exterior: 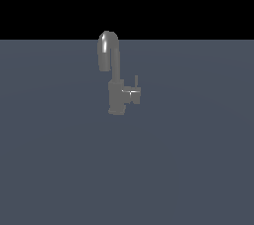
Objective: Turn on the faucet by rotating a designated handle.
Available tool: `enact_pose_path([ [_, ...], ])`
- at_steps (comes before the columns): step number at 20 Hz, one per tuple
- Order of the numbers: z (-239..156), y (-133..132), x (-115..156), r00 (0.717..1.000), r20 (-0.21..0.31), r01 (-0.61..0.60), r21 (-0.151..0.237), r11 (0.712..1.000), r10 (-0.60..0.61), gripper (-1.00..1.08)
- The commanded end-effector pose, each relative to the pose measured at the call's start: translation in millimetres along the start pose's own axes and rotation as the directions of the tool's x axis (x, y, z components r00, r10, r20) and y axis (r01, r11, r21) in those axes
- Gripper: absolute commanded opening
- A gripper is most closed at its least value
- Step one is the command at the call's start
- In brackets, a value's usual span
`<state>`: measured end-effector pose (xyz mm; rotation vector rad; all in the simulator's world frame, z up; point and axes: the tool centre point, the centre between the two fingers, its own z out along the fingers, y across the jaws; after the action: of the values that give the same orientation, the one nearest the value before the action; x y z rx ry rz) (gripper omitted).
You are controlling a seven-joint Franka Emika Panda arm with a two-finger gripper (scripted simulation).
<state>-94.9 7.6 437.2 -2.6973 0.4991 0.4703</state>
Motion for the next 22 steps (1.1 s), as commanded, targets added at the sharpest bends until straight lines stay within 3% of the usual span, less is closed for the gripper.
enact_pose_path([
  [1,2.1,-1.2,16.9,0.998,0.037,-0.043,0.042,0.998,0.042,-1.0],
  [7,9.8,-1.4,57.5,0.982,0.135,-0.153,0.137,0.979,0.134,-1.0],
  [12,19.5,1.1,91.9,0.952,0.226,-0.252,0.21,0.945,0.204,-1.0],
  [17,32.8,5.9,126.9,0.907,0.327,-0.359,0.275,0.892,0.265,-1.0],
  [22,50.8,13.1,162.4,0.844,0.436,-0.473,0.328,0.818,0.314,-1.0],
])
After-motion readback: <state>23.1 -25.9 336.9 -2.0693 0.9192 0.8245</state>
